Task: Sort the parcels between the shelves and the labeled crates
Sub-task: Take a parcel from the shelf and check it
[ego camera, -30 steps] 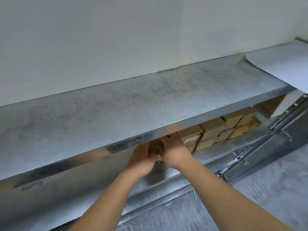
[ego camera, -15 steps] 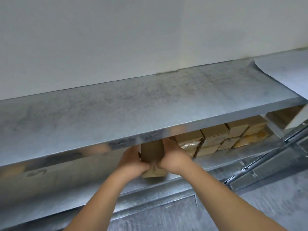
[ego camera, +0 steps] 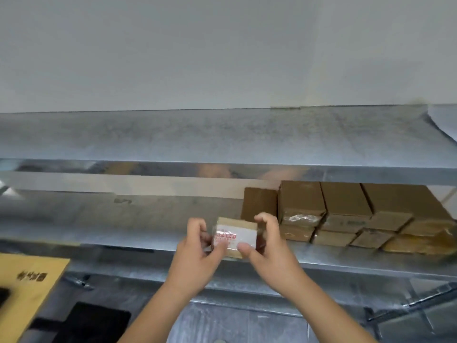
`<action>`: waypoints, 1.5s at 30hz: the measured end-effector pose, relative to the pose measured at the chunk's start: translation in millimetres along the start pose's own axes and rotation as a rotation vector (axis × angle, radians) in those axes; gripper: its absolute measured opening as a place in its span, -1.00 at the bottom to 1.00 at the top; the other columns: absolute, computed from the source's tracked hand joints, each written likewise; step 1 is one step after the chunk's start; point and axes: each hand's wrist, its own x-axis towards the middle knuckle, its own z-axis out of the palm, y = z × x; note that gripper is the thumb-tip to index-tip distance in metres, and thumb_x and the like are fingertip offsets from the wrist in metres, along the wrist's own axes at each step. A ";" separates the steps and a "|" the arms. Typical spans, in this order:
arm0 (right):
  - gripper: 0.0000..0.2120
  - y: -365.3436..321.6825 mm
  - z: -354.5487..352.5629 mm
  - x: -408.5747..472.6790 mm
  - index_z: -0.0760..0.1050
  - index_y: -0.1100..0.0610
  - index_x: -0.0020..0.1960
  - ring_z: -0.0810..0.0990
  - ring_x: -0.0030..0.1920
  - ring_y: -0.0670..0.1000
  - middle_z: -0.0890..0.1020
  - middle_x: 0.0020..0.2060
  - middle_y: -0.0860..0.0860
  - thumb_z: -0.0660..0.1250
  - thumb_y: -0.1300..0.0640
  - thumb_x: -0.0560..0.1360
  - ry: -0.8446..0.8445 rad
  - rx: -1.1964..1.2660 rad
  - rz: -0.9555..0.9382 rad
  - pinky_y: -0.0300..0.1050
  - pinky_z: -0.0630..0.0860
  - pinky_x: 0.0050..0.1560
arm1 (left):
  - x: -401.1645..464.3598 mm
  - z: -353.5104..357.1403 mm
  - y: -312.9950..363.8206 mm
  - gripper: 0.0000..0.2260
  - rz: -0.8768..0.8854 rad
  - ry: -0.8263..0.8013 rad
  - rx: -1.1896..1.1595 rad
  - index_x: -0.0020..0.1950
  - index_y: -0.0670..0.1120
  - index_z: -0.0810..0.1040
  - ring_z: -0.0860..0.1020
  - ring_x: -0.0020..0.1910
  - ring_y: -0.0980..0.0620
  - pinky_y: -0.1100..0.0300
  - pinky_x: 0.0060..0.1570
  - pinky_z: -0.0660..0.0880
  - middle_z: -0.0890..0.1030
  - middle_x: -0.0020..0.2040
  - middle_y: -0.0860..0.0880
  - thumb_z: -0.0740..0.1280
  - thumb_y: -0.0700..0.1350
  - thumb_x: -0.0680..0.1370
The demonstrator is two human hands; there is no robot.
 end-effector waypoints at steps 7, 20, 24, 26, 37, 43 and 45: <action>0.13 -19.7 18.5 -17.2 -0.15 -0.46 0.54 0.57 -0.01 -0.23 0.54 -0.04 -0.12 0.62 0.10 0.40 -0.202 -0.044 -0.092 -0.33 0.52 -0.06 | -61.1 -33.7 -5.0 -0.11 -0.030 -0.036 0.041 0.45 0.46 0.17 0.66 0.00 0.09 0.08 0.03 0.62 0.59 0.11 0.08 0.57 -0.08 0.33; -0.43 -71.0 124.1 -43.6 0.36 -0.47 0.36 0.64 0.10 -0.20 0.63 0.18 -0.29 0.49 -0.22 0.42 -0.364 -0.017 -0.226 -0.12 0.59 0.14 | -150.1 -113.2 -64.6 -0.42 -0.073 0.210 0.124 0.29 0.34 0.39 0.49 0.14 0.27 0.29 0.11 0.54 0.42 0.18 0.20 0.47 0.17 0.30; -0.39 -105.0 190.5 -67.6 0.46 -0.41 0.26 0.69 0.00 -0.19 0.71 0.03 -0.26 0.60 0.11 0.42 -0.442 -0.034 -0.253 -0.39 0.54 -0.04 | -200.4 -160.8 -97.5 -0.41 -0.134 0.329 0.150 0.28 0.35 0.35 0.49 0.11 0.27 0.26 0.12 0.53 0.41 0.19 0.17 0.44 0.21 0.29; -0.37 -124.2 231.7 -85.2 0.46 -0.39 0.25 0.69 -0.07 -0.22 0.71 0.02 -0.20 0.61 0.16 0.40 -0.497 -0.049 -0.258 -0.43 0.52 -0.09 | -230.4 -189.4 -116.8 -0.40 -0.184 0.370 0.190 0.29 0.40 0.26 0.48 0.12 0.25 0.26 0.14 0.52 0.40 0.19 0.19 0.39 0.24 0.29; -0.42 -223.2 422.8 -162.3 0.41 -0.42 0.29 0.63 0.07 -0.28 0.67 0.09 -0.22 0.57 0.04 0.45 -0.812 -0.058 -0.391 -0.40 0.52 0.02 | -370.3 -336.5 -188.9 -0.44 -0.353 0.646 0.267 0.31 0.29 0.38 0.36 0.31 0.32 0.23 0.23 0.51 0.23 0.37 0.44 0.47 0.22 0.35; -0.49 -264.2 466.8 -164.5 0.27 -0.52 0.31 0.60 0.11 -0.28 0.65 0.06 -0.34 0.37 -0.39 0.42 -0.884 -0.021 -0.411 -0.32 0.50 0.07 | -391.4 -391.7 -210.4 -0.49 -0.418 0.751 0.305 0.31 0.22 0.42 0.49 0.19 0.26 0.26 0.14 0.53 0.42 0.19 0.41 0.49 0.06 0.39; -0.33 -271.4 476.4 -150.2 0.21 -0.55 0.36 0.60 0.11 -0.25 0.63 0.12 -0.23 0.24 -0.60 0.28 -0.880 -0.067 -0.430 -0.23 0.51 0.12 | -387.4 -409.1 -215.2 -0.49 -0.451 0.773 0.307 0.31 0.23 0.41 0.49 0.19 0.24 0.28 0.16 0.53 0.45 0.21 0.32 0.50 0.05 0.42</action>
